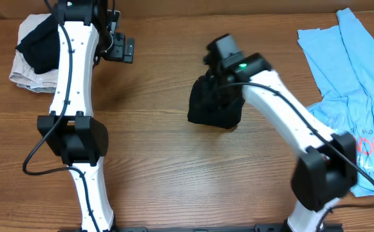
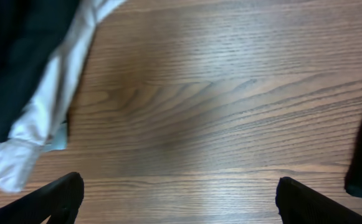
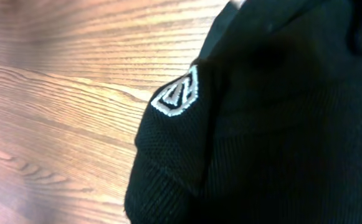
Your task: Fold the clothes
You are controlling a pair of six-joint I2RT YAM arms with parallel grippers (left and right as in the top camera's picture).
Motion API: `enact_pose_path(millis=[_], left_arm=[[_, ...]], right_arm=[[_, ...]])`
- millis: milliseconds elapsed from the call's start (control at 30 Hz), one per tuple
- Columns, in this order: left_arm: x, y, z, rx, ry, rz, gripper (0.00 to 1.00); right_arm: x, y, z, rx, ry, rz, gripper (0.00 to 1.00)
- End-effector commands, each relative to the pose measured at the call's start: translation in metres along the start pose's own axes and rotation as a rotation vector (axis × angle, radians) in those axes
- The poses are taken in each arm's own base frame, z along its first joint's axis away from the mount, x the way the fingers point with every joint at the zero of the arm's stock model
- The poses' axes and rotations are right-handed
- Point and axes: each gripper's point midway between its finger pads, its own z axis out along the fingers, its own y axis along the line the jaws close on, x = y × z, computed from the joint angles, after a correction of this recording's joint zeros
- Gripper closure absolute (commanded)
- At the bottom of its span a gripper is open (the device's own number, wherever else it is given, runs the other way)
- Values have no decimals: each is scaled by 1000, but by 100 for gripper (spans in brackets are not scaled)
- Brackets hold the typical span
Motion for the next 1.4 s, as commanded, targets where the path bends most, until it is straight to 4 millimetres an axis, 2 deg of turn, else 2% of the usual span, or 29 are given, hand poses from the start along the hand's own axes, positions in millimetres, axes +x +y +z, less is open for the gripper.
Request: enact_pose_path(millis=[0, 67, 100, 167, 200, 300, 367, 433, 533, 667, 833, 933, 1100, 1233, 1267, 1300, 1333, 1367], left_arm=[[-2, -7, 14, 36, 20, 3, 0], [-1, -7, 16, 36, 23, 3, 0], [-2, -7, 16, 36, 22, 3, 0], [-4, -7, 16, 35, 14, 4, 0], [-5, -7, 16, 35, 10, 3, 0], [-6, -7, 16, 36, 4, 3, 0], [-7, -7, 16, 35, -1, 3, 0], [-8, -7, 16, 35, -3, 3, 0], [-8, -7, 16, 35, -3, 3, 0], [-8, -7, 16, 35, -3, 3, 0], [-8, -8, 16, 42, -3, 3, 0], [-8, -12, 16, 65, -4, 4, 0], [-9, -18, 16, 74, -9, 17, 0], [-14, -34, 15, 104, -31, 104, 0], [-15, -38, 15, 113, -37, 122, 0], [-17, -45, 14, 130, -48, 149, 0], [-19, -51, 13, 149, -59, 175, 0], [-22, -60, 12, 173, -76, 207, 0]], right_arm=[[15, 11, 44, 10, 89, 15, 96], [23, 17, 60, -4, 126, 4, 93], [26, 19, 65, -9, 137, 1, 88], [30, 22, 73, -17, 156, -5, 71], [31, 24, 73, -19, 158, -8, 67], [29, 34, 69, -64, 157, -12, 64], [21, 42, 58, -107, 142, -13, 63], [4, 58, 32, -172, 87, -24, 62], [-9, 70, 4, -202, 26, -42, 60], [-16, 81, -30, -231, -37, -63, 58], [-14, 70, -56, -180, -76, -52, 58], [-9, 61, -64, -132, -76, -18, 58], [0, 36, -81, -2, -96, 83, 56], [12, 14, -96, 105, -101, 167, 50], [15, 9, -98, 130, -99, 179, 44], [18, 4, -99, 158, -94, 196, 27], [21, 0, -100, 177, -88, 200, 5], [23, -3, -99, 195, -80, 200, 0]])
